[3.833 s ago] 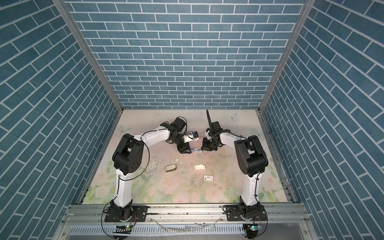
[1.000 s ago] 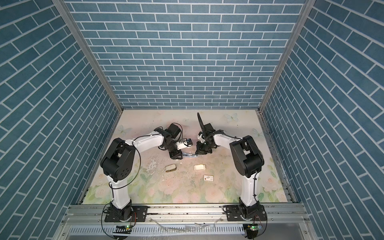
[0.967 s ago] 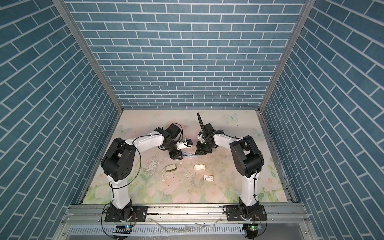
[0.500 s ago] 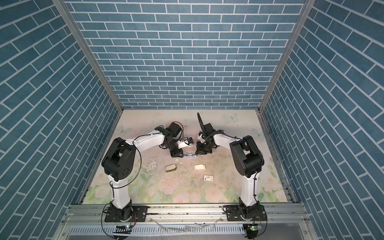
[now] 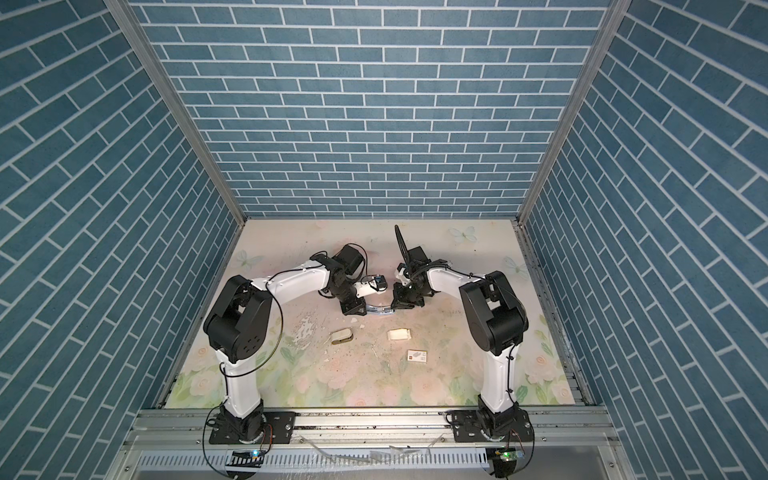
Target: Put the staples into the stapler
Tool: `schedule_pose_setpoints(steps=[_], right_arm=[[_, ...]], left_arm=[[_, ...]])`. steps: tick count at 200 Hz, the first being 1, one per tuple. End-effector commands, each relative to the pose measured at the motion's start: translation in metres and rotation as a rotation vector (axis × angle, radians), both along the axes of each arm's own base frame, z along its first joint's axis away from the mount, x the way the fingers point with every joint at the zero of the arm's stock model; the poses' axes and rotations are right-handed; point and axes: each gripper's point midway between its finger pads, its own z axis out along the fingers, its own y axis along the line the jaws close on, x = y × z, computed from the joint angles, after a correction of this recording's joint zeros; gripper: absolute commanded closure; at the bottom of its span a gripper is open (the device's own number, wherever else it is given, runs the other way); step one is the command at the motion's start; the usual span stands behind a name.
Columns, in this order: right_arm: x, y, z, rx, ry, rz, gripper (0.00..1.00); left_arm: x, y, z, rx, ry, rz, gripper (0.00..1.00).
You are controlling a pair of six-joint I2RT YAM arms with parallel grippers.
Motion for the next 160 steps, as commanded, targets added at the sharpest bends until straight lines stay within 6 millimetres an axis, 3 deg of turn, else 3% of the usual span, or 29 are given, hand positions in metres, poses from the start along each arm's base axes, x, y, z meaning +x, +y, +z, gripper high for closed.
schedule_pose_setpoints(steps=[1, 160], right_arm=[[-0.006, -0.001, -0.002, -0.018, -0.003, 0.024, 0.92], [-0.007, 0.001, -0.003, 0.000, -0.012, -0.005, 0.93]], left_arm=[[-0.009, -0.017, 0.014, -0.053, -0.002, -0.037, 0.78], [-0.004, -0.043, 0.027, -0.114, -0.010, -0.023, 0.81]])
